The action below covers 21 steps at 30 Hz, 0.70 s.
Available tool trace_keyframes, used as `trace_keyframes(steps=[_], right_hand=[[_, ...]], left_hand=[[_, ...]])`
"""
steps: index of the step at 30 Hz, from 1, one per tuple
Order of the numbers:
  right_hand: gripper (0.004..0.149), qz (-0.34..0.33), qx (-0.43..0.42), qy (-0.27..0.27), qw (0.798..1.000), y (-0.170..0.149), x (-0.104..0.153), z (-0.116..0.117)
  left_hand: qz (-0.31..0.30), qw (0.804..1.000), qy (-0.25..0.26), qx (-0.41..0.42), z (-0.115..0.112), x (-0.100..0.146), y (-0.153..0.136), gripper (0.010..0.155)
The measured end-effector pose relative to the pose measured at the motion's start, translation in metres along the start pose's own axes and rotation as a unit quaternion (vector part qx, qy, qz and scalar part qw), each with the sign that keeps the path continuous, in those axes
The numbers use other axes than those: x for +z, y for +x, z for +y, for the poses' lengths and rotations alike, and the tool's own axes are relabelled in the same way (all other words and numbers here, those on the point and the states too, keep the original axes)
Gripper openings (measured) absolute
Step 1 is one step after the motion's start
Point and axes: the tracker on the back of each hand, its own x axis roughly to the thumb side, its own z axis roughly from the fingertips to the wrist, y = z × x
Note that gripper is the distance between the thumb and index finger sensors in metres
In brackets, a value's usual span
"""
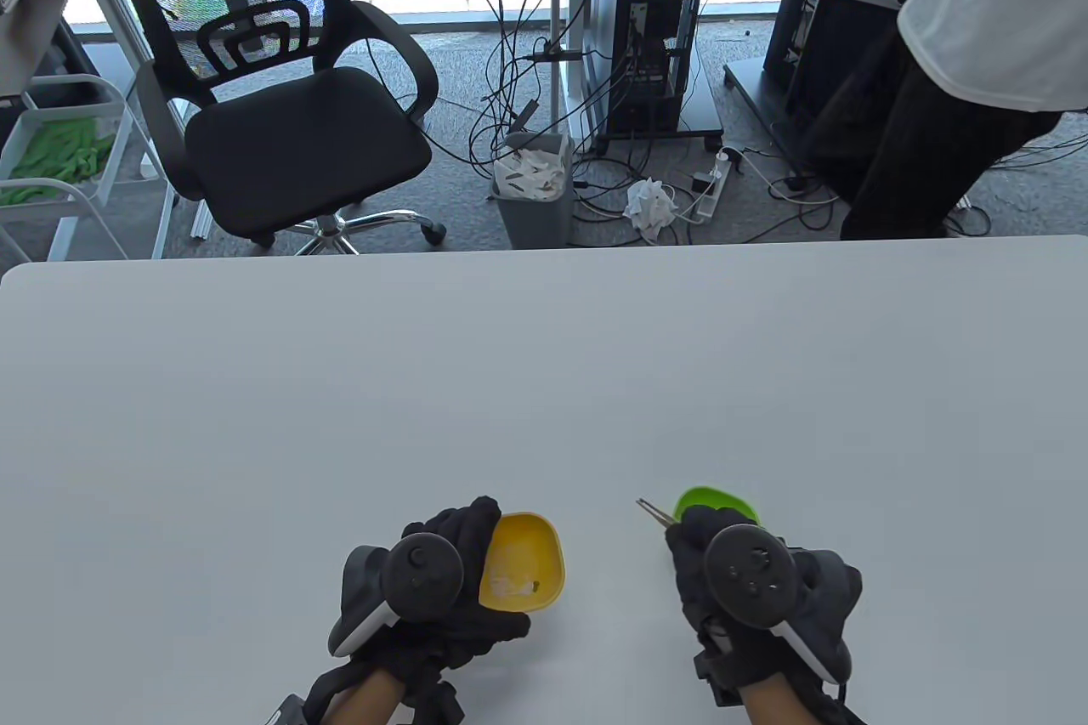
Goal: Pick mung beans with tweezers into small dish
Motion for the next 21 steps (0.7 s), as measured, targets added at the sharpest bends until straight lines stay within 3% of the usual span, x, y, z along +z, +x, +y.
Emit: trace_keyframes(steps=[8, 21], right_hand=[[0.034, 0.072, 0.027, 0.006, 0.997, -0.053, -0.002, 0.026], [0.034, 0.085, 0.024, 0.01, 0.996, -0.064, 0.001, 0.036]], left_hand=[[0.003, 1.0, 0.0, 0.0, 0.0, 0.0, -0.001, 0.118], [0.004, 1.0, 0.0, 0.003, 0.001, 0.001, -0.001, 0.118]])
